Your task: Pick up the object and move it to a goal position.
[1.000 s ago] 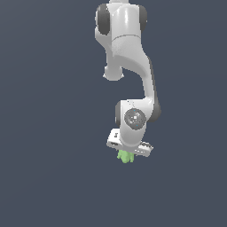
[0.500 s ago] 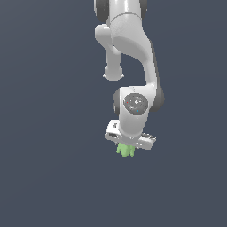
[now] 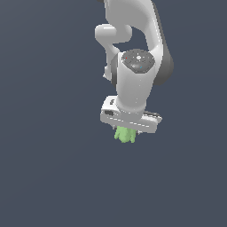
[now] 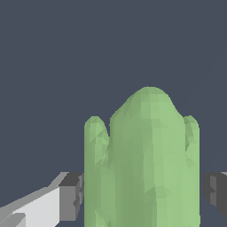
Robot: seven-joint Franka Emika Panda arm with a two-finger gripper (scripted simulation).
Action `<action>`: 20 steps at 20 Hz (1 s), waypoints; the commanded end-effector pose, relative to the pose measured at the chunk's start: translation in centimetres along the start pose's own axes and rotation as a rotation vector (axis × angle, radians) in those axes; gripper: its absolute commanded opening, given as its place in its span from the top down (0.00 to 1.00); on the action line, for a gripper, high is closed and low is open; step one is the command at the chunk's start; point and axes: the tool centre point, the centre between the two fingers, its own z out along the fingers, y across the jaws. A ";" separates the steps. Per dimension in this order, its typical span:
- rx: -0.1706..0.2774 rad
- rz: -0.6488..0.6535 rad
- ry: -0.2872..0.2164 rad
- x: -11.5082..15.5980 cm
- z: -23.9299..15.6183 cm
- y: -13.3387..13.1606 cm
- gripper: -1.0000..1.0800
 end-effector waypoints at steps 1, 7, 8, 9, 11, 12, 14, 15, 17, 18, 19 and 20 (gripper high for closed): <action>0.000 0.000 0.000 -0.4 -3.0 0.4 1.00; 0.000 0.000 0.000 -1.1 -10.1 1.2 1.00; 0.000 0.000 0.000 -1.2 -11.2 1.4 1.00; 0.000 0.000 0.000 -1.3 -12.3 1.5 1.00; 0.000 0.000 0.000 -1.5 -14.4 1.7 1.00; 0.000 0.000 0.000 -1.5 -15.4 1.8 1.00; -0.001 0.000 0.000 -1.7 -17.1 2.0 1.00; -0.001 0.000 0.000 -1.7 -17.8 2.1 1.00; -0.001 0.000 0.000 -1.8 -19.2 2.2 1.00; -0.001 0.000 0.000 -1.8 -19.7 2.3 1.00; -0.001 0.000 0.000 -1.8 -20.2 2.3 1.00; -0.001 0.000 0.000 -1.8 -20.6 2.4 1.00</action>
